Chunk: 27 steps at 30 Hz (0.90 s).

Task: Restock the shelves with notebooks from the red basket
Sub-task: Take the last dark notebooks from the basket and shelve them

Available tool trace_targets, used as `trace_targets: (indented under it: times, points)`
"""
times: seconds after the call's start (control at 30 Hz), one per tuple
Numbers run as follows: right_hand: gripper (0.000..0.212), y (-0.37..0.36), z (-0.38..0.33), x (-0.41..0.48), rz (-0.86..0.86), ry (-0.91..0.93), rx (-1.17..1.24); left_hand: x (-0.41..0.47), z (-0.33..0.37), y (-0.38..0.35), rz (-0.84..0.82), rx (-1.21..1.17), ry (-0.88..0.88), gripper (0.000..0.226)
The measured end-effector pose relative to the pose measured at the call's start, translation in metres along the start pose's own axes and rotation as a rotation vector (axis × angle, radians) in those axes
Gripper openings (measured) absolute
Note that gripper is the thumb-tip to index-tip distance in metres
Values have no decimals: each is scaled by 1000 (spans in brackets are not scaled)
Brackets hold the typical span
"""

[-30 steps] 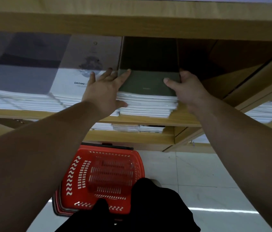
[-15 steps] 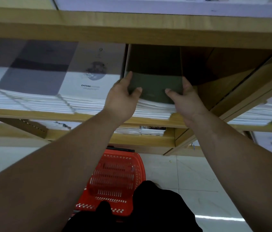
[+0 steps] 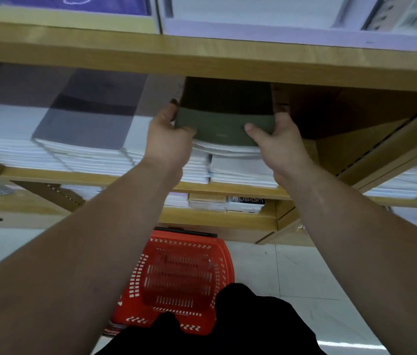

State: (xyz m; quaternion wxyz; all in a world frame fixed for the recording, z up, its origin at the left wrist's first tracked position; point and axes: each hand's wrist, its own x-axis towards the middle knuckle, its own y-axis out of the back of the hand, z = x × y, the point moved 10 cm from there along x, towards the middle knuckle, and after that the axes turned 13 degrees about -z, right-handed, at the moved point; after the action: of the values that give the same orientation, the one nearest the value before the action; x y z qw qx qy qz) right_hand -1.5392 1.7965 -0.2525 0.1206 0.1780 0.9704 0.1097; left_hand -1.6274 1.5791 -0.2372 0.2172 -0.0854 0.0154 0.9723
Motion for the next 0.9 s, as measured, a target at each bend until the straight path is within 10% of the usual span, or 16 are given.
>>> trace_targets:
  times: [0.37, 0.57, 0.9]
  points:
    - [69, -111, -4, 47, -162, -192, -463, 36, -23, 108, -160, 705, 141, 54]
    - [98, -109, 9, 49, -125, -169, -356, 32, -12, 103, -88, 499, 32, 56]
    - [79, -171, -28, 45, -211, -81, -560, 20, 1, 173, 124, -56, -59, 65]
